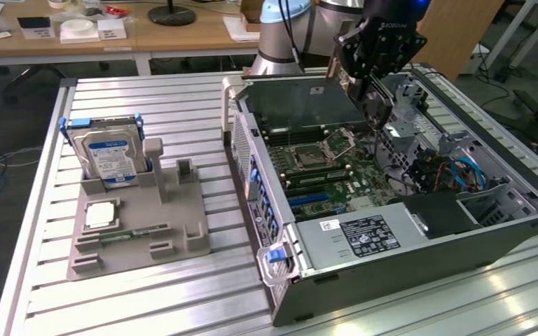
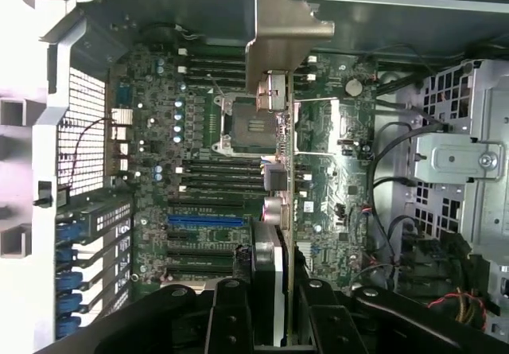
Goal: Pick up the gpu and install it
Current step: 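Pick up the gpu and move the gpu toward the slot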
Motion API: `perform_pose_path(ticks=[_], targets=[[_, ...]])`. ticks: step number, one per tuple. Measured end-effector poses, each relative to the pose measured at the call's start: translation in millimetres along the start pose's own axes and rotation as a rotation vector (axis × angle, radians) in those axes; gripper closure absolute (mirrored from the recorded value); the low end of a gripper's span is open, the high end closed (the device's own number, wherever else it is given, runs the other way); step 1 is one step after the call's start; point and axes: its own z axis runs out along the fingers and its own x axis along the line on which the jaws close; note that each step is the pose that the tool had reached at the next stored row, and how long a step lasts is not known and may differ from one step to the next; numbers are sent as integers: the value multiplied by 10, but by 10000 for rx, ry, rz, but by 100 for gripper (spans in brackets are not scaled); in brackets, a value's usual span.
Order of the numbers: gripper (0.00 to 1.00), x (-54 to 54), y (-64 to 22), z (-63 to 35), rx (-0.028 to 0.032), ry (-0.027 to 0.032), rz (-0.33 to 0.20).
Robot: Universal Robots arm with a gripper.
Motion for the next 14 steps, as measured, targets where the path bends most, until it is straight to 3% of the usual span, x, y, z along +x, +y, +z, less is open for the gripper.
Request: perform_pose_path(ticks=[7,14], targets=[[72,-170,-4,5,-38,0,-10],[72,-214,-7,5,-75,0,-10]])
